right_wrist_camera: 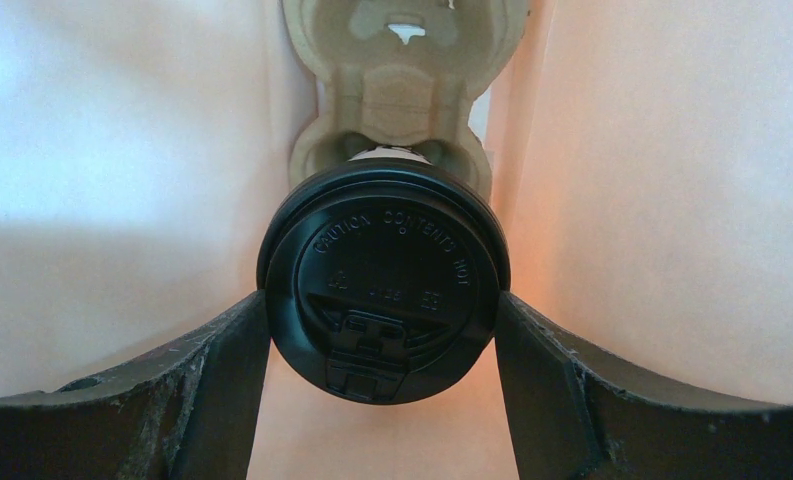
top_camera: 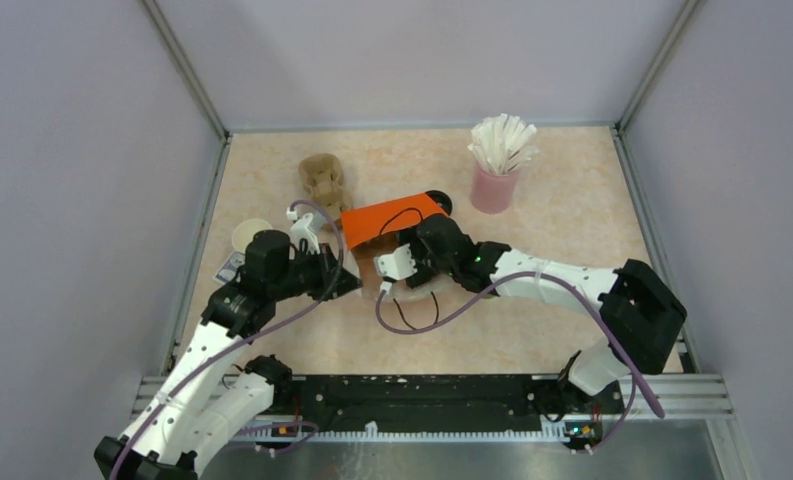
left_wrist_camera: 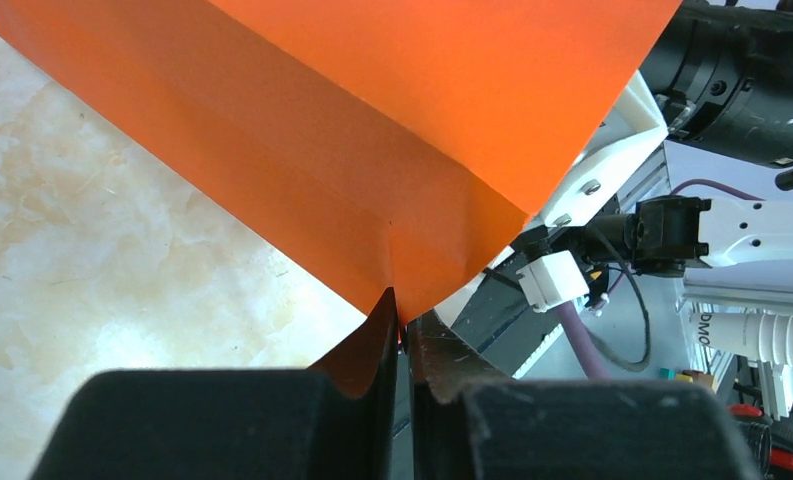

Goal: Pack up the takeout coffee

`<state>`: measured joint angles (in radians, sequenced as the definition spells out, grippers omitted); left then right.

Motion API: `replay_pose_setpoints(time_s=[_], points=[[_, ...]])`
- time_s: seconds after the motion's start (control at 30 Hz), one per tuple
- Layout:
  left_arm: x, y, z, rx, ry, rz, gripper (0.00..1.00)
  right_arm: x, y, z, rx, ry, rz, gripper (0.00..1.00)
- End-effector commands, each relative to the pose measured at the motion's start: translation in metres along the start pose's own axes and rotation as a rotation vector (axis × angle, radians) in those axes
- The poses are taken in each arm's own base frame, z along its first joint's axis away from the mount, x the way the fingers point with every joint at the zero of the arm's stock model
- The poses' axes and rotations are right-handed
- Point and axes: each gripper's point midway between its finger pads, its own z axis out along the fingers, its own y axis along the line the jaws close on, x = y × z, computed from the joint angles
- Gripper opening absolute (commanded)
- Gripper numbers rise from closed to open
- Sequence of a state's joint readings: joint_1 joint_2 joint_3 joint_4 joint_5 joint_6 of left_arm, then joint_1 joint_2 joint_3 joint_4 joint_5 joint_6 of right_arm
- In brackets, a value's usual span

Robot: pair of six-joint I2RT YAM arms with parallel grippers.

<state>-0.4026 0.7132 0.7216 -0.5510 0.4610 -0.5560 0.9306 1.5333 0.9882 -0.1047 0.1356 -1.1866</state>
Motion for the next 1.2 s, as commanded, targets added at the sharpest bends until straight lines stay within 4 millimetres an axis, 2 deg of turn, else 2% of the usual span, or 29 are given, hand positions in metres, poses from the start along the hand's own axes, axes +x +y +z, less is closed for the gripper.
replay_pose_setpoints(time_s=[0.0,0.3,0.6,0.77,1.1,1.17], points=[[-0.011,-0.01,0.002,0.043,-0.022,0.025,0.11,0.004,-0.004,-0.014,-0.026,0.004,0.055,0.71],[-0.015,-0.012,0.004,0.044,-0.023,0.021,0.11,0.006,0.002,-0.031,-0.049,-0.002,0.061,0.76],[-0.018,-0.015,0.006,0.055,-0.023,0.011,0.1,-0.002,0.008,-0.041,-0.091,-0.033,0.049,0.78],[-0.023,-0.018,0.007,0.06,-0.028,0.013,0.1,-0.003,0.008,-0.047,-0.109,-0.029,0.047,0.86],[-0.025,-0.019,0.007,0.059,-0.025,0.018,0.09,-0.003,0.003,-0.055,-0.115,-0.018,0.071,0.77],[-0.025,-0.02,0.007,0.061,-0.024,0.02,0.09,-0.005,0.001,-0.057,-0.118,-0.021,0.09,0.78]])
